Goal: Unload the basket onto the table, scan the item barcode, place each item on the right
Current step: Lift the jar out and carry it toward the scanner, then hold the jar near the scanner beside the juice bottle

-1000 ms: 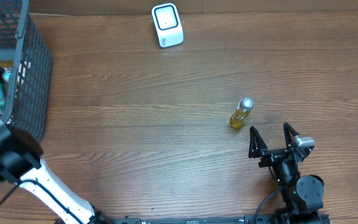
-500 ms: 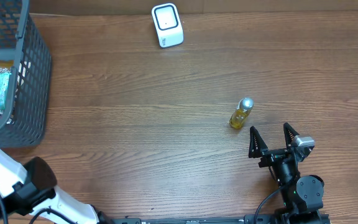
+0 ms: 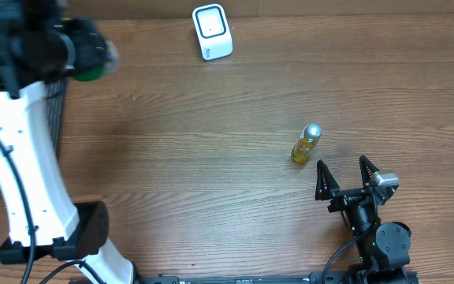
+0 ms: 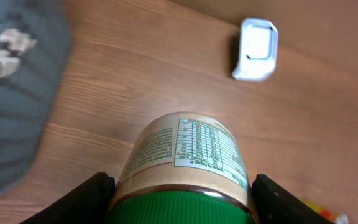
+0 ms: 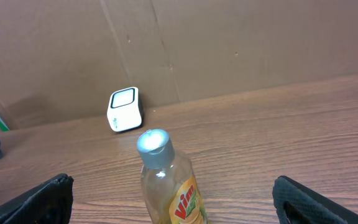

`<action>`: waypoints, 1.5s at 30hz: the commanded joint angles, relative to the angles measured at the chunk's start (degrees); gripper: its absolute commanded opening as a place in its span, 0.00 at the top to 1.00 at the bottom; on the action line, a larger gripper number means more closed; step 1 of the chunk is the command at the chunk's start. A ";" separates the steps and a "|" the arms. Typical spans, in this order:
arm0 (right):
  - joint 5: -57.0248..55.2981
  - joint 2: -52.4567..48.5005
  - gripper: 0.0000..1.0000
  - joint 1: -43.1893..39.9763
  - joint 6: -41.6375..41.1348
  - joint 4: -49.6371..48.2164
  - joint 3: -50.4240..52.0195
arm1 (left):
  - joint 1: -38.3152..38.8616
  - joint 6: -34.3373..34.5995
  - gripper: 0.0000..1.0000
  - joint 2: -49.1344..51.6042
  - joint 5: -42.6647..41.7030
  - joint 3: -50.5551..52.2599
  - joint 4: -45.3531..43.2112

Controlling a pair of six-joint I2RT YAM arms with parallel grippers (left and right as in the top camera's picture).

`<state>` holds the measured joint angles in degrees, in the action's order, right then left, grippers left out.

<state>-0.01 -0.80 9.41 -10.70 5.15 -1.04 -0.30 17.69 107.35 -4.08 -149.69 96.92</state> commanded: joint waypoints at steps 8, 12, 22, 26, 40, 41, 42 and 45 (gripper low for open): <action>-0.28 0.63 0.00 -0.07 0.00 -0.37 0.59 | 20.44 7.26 0.51 -1.62 9.94 13.40 -1.97; -0.28 0.63 0.00 -0.07 0.00 -0.35 0.59 | 27.15 10.47 0.51 -1.62 10.05 23.52 -7.72; -0.28 0.63 0.00 -0.07 0.00 -0.35 0.59 | 38.01 21.42 0.51 -1.60 10.25 46.56 -26.40; -0.28 0.63 0.00 -0.07 0.00 -0.35 0.59 | 40.81 29.11 0.52 -1.60 10.27 54.03 -32.30; -0.28 0.63 0.00 -0.07 0.00 -0.35 0.59 | 43.34 40.24 0.52 -1.60 12.17 70.69 -49.37; -0.28 0.63 0.00 -0.07 0.00 -0.37 0.59 | 43.34 40.24 0.52 -1.60 12.17 70.93 -49.83; -0.28 0.63 0.00 -0.07 0.00 -0.35 0.59 | 43.39 40.30 0.52 -1.60 12.13 71.04 -50.03; -0.28 0.63 0.00 -0.07 0.00 -0.35 0.59 | 43.76 41.11 0.52 -1.49 12.20 71.84 -50.90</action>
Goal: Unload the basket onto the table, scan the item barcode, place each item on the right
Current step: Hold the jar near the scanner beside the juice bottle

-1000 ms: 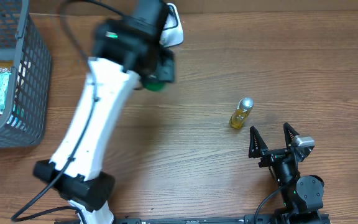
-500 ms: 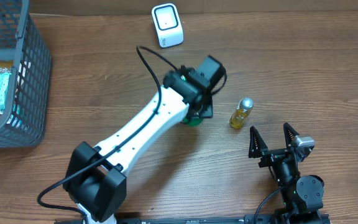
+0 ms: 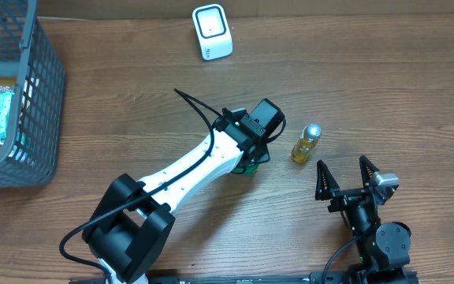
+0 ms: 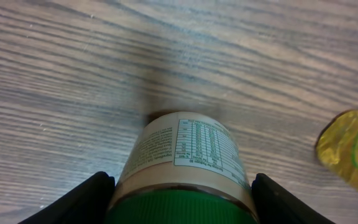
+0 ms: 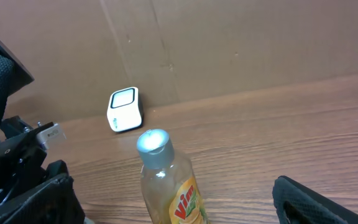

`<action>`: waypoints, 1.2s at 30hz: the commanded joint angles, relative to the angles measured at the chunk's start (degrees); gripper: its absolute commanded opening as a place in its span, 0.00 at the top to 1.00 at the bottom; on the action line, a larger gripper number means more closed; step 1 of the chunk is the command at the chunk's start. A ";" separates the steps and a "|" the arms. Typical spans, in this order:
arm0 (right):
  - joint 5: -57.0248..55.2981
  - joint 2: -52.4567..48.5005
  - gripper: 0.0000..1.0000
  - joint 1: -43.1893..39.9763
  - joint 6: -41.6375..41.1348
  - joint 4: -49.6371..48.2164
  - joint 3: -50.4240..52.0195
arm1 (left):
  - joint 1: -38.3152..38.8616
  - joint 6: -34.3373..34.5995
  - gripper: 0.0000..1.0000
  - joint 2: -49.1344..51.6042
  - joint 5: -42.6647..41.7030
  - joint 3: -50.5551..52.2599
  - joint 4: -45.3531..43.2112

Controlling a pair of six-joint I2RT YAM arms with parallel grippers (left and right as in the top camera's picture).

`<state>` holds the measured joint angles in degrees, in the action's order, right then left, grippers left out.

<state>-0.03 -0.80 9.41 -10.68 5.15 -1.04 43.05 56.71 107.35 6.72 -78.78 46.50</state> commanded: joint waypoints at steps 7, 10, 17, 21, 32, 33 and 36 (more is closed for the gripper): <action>-0.26 0.63 0.00 -0.07 -0.02 -0.35 0.59 | 0.55 2.08 0.46 0.50 2.01 1.01 -0.96; -0.26 0.63 0.00 -0.07 -0.02 -0.35 0.59 | 0.55 2.05 0.31 0.55 1.68 1.01 -1.70; -0.26 0.61 0.00 -0.07 -0.02 -0.37 0.59 | 0.24 1.03 0.10 0.55 1.33 0.87 -2.67; -0.26 0.63 0.00 -0.07 -0.02 -0.35 0.59 | -0.11 -4.26 0.00 0.55 1.38 -0.52 -2.89; -0.26 0.63 0.00 -0.07 -0.02 -0.35 0.59 | -1.88 -19.23 0.00 0.55 0.55 -12.92 9.05; -0.26 0.61 0.00 -0.07 -0.02 -0.35 0.59 | -1.88 -19.23 0.00 0.55 0.15 -12.68 9.81; -0.26 0.63 0.00 -0.07 -0.02 -0.35 0.59 | -1.33 -19.21 0.00 0.57 -1.05 -11.28 11.56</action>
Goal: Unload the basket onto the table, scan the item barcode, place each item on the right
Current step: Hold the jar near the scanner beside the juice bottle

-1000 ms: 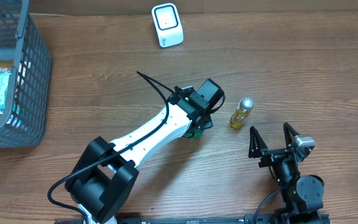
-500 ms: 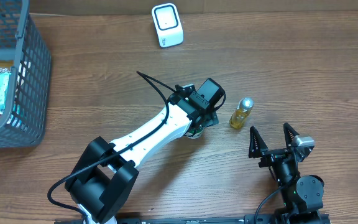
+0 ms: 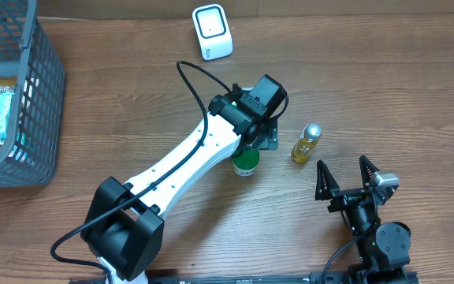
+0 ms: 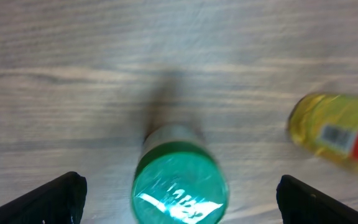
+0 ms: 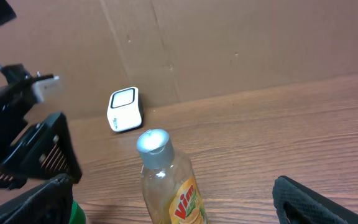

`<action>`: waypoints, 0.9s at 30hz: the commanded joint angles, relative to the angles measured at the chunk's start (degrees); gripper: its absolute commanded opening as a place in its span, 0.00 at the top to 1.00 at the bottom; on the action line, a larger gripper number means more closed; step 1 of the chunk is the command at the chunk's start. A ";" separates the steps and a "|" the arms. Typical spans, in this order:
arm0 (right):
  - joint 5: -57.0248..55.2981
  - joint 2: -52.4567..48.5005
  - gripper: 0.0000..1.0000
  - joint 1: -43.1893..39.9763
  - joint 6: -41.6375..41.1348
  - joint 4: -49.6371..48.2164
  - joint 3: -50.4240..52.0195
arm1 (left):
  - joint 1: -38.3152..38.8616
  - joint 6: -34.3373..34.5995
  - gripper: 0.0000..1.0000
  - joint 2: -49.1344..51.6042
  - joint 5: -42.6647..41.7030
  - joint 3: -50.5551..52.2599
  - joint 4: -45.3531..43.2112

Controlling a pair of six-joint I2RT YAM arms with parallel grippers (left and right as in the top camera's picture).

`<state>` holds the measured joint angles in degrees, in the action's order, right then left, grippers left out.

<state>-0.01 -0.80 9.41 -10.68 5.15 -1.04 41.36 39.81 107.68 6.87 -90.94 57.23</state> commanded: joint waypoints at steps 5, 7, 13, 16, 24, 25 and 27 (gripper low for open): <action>-0.28 0.63 0.00 -0.07 -0.02 -0.35 0.59 | 0.90 -2.38 0.00 0.33 -3.10 4.13 -0.31; -0.28 0.63 0.00 -0.04 -0.02 -0.35 0.59 | 1.05 -2.40 0.00 0.33 -3.76 5.55 -1.57; -0.28 0.63 0.00 -0.07 -0.02 -0.35 0.59 | 1.05 -2.58 0.01 0.35 -3.87 9.75 -5.53; -0.28 0.63 0.00 -0.07 -0.02 -0.37 0.59 | 1.29 -2.62 0.04 0.35 -4.17 12.20 -8.74; -0.28 0.63 0.00 -0.07 -0.02 -0.35 0.59 | 2.08 -8.17 0.32 0.35 -5.86 15.37 -14.23; -0.28 0.63 0.00 -0.07 -0.02 -0.35 0.59 | 2.08 -8.83 0.36 0.35 -5.84 15.37 -14.71; -0.28 0.63 0.00 -0.07 -0.02 -0.35 0.59 | 2.08 -9.01 0.39 0.35 -5.84 15.37 -15.39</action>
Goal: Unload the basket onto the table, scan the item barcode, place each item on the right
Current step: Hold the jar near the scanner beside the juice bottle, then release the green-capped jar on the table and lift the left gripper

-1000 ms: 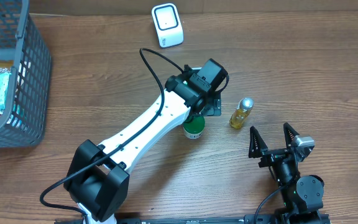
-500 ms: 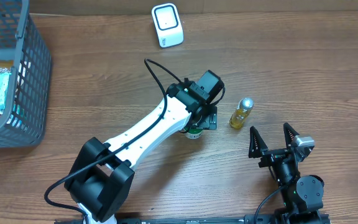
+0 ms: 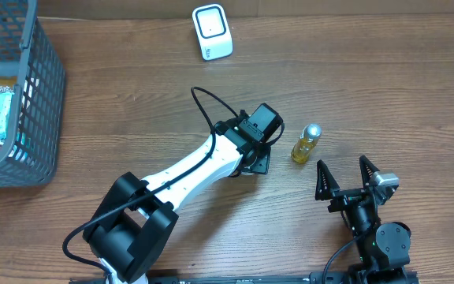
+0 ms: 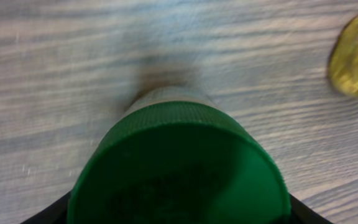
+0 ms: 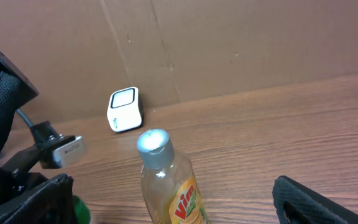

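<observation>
A jar with a green lid [image 4: 179, 168] stands upright on the wooden table, just left of a yellow Vim bottle [image 3: 306, 143] with a silver cap. My left gripper [image 3: 252, 154] hangs low over the jar and hides it in the overhead view. Its jaws stand open, one at each side of the lid. In the left wrist view the left gripper [image 4: 179, 214] shows only as dark finger corners. The white scanner [image 3: 212, 31] stands at the far edge. My right gripper [image 3: 341, 170] rests open at the near edge, facing the Vim bottle [image 5: 166, 180] and the scanner [image 5: 124, 110].
A dark mesh basket [image 3: 46, 118] with several packets sits at the far left. A brown cardboard wall rises behind the scanner. The left arm's white link stretches from the near left edge toward the table's middle.
My left gripper was raised above and beyond the standing jar, open, with the lid in plain sight. Now it sits lower and closer, with the lid filling the space between its open jaws.
My left gripper first held the jar high near the basket at the far left. Then it held the jar down on the table beside the Vim bottle. Then it was open above the standing jar, and now it is low around the lid. The right arm stayed still.
</observation>
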`<action>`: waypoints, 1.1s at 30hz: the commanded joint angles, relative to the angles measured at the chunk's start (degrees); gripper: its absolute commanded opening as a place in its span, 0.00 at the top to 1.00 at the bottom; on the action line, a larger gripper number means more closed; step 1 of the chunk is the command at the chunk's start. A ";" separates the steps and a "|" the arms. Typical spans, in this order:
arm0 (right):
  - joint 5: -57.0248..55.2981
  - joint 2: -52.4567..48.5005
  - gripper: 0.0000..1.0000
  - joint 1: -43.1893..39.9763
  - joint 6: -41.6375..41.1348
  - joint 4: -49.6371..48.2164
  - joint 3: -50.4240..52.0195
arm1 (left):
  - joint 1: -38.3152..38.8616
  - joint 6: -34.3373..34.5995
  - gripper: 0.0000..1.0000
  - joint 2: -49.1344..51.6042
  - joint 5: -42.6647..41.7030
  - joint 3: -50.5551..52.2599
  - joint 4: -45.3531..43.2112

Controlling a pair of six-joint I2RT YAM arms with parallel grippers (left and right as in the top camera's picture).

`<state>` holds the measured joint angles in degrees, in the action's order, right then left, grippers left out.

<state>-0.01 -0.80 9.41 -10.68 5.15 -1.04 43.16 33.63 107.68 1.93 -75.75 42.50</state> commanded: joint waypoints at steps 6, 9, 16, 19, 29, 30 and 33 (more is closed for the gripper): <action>-0.28 0.63 0.00 -0.07 -0.02 -0.35 0.59 | 0.26 -2.80 0.39 0.35 1.70 0.17 -2.86; -0.28 0.63 0.00 -0.07 -0.02 -0.35 0.59 | 0.26 -2.82 0.38 0.35 3.52 0.17 -3.65; -0.28 0.63 0.00 -0.07 -0.02 -0.35 0.59 | 0.26 -2.86 0.37 0.72 6.32 0.17 -5.53; -0.28 0.63 0.00 -0.07 -0.02 -0.35 0.59 | 0.28 -2.84 0.38 0.98 6.40 0.17 -5.92; -0.28 0.63 0.00 -0.07 -0.02 -0.35 0.59 | 0.24 -3.91 0.23 1.01 6.60 0.17 -6.75; -0.28 0.63 0.00 -0.07 -0.02 -0.35 0.59 | 0.24 -3.93 0.15 1.01 6.58 0.17 -6.75; -0.28 0.63 0.00 -0.07 -0.02 -0.35 0.59 | 0.15 -3.91 0.00 1.01 5.79 0.15 -6.82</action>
<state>-0.03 -0.80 9.41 -10.68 5.15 -1.04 43.16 30.26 108.14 7.42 -75.66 35.94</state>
